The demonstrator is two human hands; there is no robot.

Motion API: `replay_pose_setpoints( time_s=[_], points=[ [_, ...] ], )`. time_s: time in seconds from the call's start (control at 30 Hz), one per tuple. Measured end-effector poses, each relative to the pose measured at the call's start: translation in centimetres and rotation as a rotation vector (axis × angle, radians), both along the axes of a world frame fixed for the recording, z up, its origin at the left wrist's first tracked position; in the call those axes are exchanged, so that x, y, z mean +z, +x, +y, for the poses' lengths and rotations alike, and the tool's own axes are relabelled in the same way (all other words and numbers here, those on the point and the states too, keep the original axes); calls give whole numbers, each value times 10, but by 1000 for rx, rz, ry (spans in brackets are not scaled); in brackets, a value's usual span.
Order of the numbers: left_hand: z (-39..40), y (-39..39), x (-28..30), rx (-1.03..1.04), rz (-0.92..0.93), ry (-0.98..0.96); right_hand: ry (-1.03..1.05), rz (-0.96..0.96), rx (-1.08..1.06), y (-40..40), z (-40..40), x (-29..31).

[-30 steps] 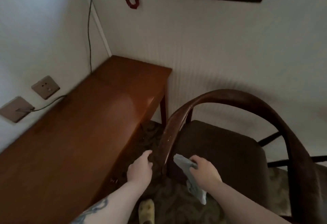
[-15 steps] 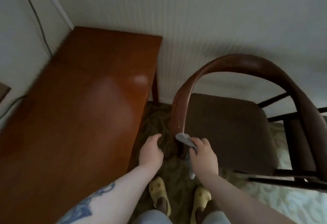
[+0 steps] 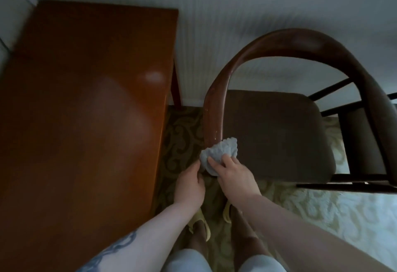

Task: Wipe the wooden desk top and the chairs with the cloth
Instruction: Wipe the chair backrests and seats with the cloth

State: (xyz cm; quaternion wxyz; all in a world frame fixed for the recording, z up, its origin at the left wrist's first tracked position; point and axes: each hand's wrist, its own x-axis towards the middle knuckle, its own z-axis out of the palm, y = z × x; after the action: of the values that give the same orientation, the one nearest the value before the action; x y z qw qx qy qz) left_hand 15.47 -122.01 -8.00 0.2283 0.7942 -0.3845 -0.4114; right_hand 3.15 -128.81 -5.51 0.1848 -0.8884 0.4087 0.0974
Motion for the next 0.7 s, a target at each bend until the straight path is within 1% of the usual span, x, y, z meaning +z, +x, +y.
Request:
replay_pose_setpoints(
  time_s=[0.07,0.13,0.2,0.27,0.3,0.33,0.4,0.43,0.47,0.53,0.57,0.63,0.7],
  points=[
    [-4,-2,1,38,25,-10,21,15,-44,3,0,0],
    [-9,-6,4,94,58,3,45,9,-61,1,17,2],
    [-11,-9,7,158,84,26,16,-50,3,0,32,1],
    [-10,-11,6,237,102,51,33,-74,109,4,20,-2],
    [-9,-11,5,279,121,52,52,-75,115,8,7,-3],
    [-9,-11,3,312,141,47,59,-78,66,9,-7,-4],
    [-14,-12,1,363,162,40,-2,-53,-37,5,-26,-2],
    [-19,-14,1,392,169,38,-5,-41,-42,-1,-28,-3],
    [-25,-16,1,429,186,49,21,-24,-2,-6,-25,-2],
    [-34,-21,2,552,238,99,75,-20,155,-12,-13,2],
    [-37,-23,2,618,260,134,60,-32,224,-12,-15,2],
    [-43,-28,1,732,289,179,-57,-67,345,-9,-36,-7],
    [-52,-36,2,840,292,181,-99,-67,413,-7,-61,-11]
  ],
)
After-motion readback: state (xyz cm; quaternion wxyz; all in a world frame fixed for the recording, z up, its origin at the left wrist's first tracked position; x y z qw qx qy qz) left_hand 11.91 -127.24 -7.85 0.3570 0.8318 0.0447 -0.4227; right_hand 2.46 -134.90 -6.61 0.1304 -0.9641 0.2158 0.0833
